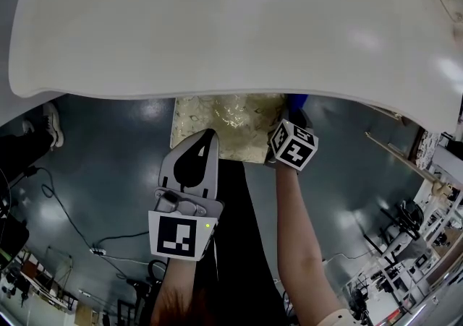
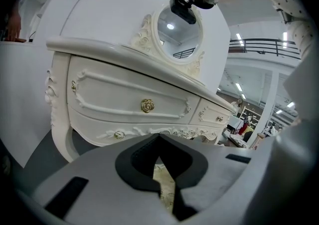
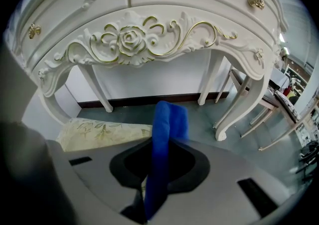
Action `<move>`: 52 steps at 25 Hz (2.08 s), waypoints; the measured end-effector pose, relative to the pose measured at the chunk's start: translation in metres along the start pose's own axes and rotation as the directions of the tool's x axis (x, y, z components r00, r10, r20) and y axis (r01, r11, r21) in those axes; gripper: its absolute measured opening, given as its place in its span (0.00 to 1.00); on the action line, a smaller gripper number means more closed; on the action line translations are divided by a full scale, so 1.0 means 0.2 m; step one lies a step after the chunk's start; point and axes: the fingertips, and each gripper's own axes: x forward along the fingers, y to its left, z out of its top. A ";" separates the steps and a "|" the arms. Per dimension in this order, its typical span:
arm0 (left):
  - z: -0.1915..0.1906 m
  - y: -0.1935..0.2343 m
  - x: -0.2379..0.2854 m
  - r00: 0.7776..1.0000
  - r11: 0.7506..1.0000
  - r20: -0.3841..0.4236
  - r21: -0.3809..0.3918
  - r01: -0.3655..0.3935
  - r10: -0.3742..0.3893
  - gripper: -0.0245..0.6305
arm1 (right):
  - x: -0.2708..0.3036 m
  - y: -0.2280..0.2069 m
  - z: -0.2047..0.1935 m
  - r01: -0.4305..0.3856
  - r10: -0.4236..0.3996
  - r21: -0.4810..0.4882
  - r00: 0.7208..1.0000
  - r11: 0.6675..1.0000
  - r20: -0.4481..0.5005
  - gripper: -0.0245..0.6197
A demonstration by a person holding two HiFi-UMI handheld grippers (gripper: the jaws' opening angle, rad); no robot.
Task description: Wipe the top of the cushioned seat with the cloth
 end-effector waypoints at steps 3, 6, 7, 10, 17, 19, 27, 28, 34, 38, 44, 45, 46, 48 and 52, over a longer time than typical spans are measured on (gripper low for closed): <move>0.01 0.01 -0.01 1.000 1.000 0.005 -0.002 -0.003 0.003 0.03 | -0.01 0.03 0.01 -0.007 0.007 -0.007 1.000 1.000 0.006 0.13; 0.02 0.02 -0.01 1.000 1.000 0.011 -0.003 -0.003 0.003 0.03 | 0.00 0.08 0.01 -0.022 0.022 -0.012 1.000 1.000 0.013 0.13; 0.02 0.02 -0.01 1.000 1.000 0.011 -0.003 -0.003 0.003 0.04 | 0.00 0.10 0.02 -0.028 0.028 -0.016 1.000 0.999 0.015 0.13; 0.02 0.03 -0.01 1.000 1.000 0.011 -0.004 -0.003 0.003 0.03 | 0.00 0.14 0.02 -0.041 0.041 -0.024 0.999 0.999 0.017 0.13; 0.05 0.05 -0.05 1.000 1.000 0.026 -0.006 -0.015 0.015 0.04 | -0.02 0.23 0.03 -0.058 0.059 -0.038 0.998 0.998 0.016 0.13; 0.05 0.06 -0.07 0.999 1.000 0.027 -0.008 -0.017 0.018 0.03 | -0.02 0.24 0.02 -0.063 0.064 -0.039 0.998 0.997 0.015 0.13; 0.05 0.10 -0.11 0.999 0.999 0.037 -0.016 -0.033 0.033 0.04 | -0.02 0.31 0.03 -0.072 0.073 -0.044 0.997 0.996 0.017 0.13; 0.05 0.10 -0.11 0.999 0.999 0.037 -0.017 -0.035 0.036 0.03 | -0.02 0.32 0.03 -0.071 0.072 -0.043 0.997 0.997 0.017 0.13; 0.06 0.15 -0.13 0.998 0.998 0.044 -0.025 -0.051 0.052 0.04 | -0.01 0.36 0.03 -0.076 0.077 -0.040 0.997 0.996 0.018 0.13; 0.07 0.17 -0.15 0.997 0.998 0.046 -0.030 -0.056 0.057 0.03 | -0.02 0.40 0.04 -0.081 0.082 -0.047 0.996 0.996 0.018 0.13; 0.06 0.19 -0.17 0.996 0.997 0.053 -0.034 -0.068 0.070 0.04 | 0.00 0.44 0.03 -0.095 0.096 -0.054 0.995 0.994 0.017 0.13; 0.06 0.20 -0.17 0.996 0.997 0.053 -0.036 -0.071 0.073 0.04 | 0.00 0.46 0.03 -0.097 0.098 -0.055 0.995 0.994 0.018 0.13; 0.06 0.21 -0.18 0.996 0.997 0.053 -0.039 -0.073 0.075 0.04 | 0.00 0.47 0.04 -0.098 0.099 -0.057 0.995 0.994 0.019 0.13; 0.06 0.23 -0.19 0.995 0.996 0.055 -0.043 -0.078 0.080 0.03 | -0.01 0.50 0.04 -0.099 0.101 -0.060 0.995 0.993 0.021 0.13; 0.07 0.26 -0.22 0.994 0.995 0.063 -0.047 -0.087 0.090 0.04 | -0.01 0.56 0.04 -0.114 0.115 -0.070 0.993 0.991 0.018 0.13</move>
